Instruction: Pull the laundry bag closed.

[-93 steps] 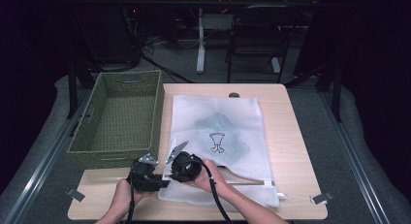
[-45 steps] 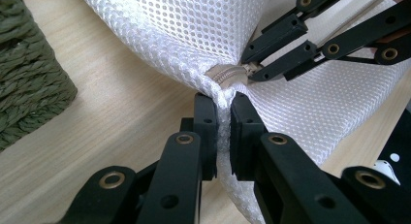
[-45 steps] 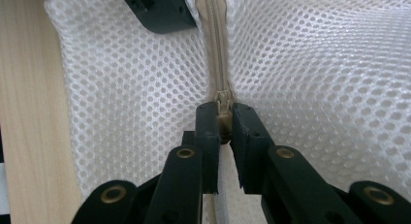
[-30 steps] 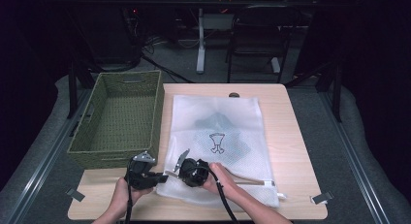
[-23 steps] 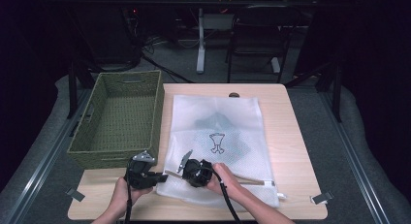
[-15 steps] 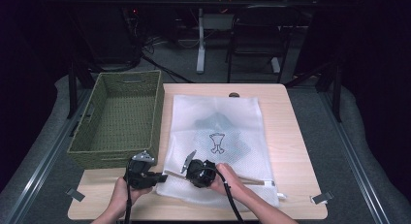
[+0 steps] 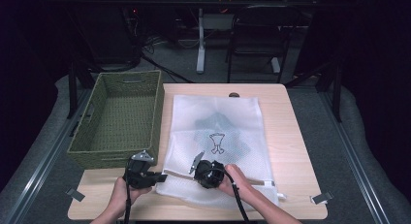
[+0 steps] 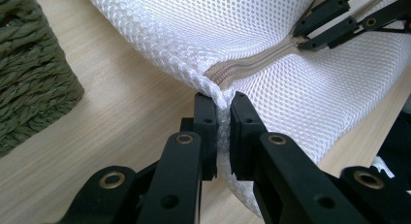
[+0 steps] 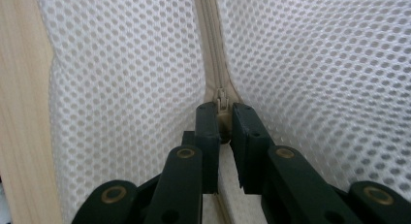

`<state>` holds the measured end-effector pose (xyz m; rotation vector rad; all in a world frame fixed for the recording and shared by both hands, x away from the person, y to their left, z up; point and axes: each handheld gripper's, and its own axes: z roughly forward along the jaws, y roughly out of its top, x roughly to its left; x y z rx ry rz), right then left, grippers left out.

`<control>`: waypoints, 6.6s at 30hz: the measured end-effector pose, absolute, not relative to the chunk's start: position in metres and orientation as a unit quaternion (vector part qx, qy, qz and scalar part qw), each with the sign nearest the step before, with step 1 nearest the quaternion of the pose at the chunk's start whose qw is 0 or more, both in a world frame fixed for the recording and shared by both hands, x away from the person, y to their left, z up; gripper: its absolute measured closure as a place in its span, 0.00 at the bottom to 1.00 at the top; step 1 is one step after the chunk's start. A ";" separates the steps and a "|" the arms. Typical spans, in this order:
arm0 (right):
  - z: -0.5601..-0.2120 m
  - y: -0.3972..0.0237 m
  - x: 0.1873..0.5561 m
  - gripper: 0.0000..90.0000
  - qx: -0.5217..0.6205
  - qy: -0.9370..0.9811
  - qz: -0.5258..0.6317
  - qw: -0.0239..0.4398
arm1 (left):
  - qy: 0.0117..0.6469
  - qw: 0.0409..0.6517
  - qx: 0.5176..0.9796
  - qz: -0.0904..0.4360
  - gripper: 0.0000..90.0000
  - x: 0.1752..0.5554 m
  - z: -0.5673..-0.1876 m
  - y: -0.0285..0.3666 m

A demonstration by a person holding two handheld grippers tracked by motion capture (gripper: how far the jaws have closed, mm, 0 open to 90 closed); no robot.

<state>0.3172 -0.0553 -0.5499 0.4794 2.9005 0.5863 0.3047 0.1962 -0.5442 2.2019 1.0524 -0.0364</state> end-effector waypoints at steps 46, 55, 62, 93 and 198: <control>-0.537 -0.104 0.307 0.91 0.185 0.962 0.174 0.099 | 0.402 0.347 0.847 -0.017 0.93 0.308 -0.541 0.194; -0.535 -0.117 0.306 0.91 0.197 0.959 0.178 0.096 | 0.402 0.343 0.849 -0.016 0.93 0.308 -0.540 0.195; -0.535 -0.130 0.304 0.91 0.206 0.958 0.172 0.100 | 0.401 0.339 0.851 -0.016 0.93 0.308 -0.541 0.195; -0.542 -0.181 0.303 0.91 0.250 0.952 0.129 0.121 | 0.404 0.328 0.854 -0.016 0.94 0.309 -0.543 0.201; -0.489 -0.244 0.278 0.00 0.397 0.857 0.286 0.163 | 0.331 0.297 0.892 0.086 0.08 0.261 -0.479 0.218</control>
